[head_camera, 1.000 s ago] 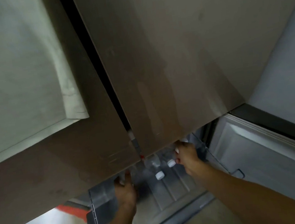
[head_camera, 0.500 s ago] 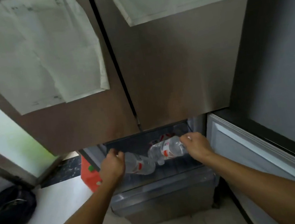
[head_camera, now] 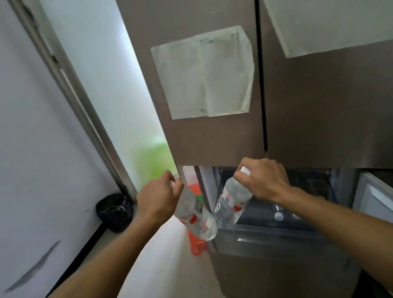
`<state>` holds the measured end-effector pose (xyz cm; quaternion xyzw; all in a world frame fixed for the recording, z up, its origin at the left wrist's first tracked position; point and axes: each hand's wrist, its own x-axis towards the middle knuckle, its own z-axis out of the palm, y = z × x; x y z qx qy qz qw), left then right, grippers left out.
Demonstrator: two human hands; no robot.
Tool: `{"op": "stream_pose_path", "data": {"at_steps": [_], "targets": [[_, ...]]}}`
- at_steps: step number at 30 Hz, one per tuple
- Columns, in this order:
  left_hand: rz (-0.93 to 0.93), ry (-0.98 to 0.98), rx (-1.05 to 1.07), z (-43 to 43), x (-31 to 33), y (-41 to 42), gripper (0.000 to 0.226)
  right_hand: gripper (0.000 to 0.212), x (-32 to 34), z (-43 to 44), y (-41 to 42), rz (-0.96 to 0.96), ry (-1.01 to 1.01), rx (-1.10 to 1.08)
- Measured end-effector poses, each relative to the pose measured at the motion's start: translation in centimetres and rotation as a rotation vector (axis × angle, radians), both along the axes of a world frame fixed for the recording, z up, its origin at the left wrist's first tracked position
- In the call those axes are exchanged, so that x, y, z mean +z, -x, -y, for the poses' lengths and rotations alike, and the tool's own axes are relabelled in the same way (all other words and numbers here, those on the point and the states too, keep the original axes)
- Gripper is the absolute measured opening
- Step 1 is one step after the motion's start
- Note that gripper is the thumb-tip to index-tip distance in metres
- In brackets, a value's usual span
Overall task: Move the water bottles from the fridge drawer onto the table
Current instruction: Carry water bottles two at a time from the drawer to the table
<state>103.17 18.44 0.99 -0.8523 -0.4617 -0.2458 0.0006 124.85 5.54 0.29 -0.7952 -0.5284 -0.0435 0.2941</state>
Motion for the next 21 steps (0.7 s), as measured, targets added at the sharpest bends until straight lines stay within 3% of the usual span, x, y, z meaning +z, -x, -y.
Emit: {"op": "stream_pose_path", "data": {"at_steps": [6, 11, 21], "targets": [[-0.077, 0.011, 0.149, 2.1, 0.0, 13.7, 0.032, 0.045, -0.3, -4.9, 12.8, 0.145, 0.052, 0.337], [-0.122, 0.048, 0.286, 4.9, -0.7, 27.5, 0.028, 0.039, -2.0, -7.0, 25.8, 0.293, 0.128, 0.554], [-0.309, 0.135, 0.636, 11.5, -3.3, 54.3, 0.033, 0.039, -4.4, -8.3, 51.8, 0.277, 0.104, 0.887]]}}
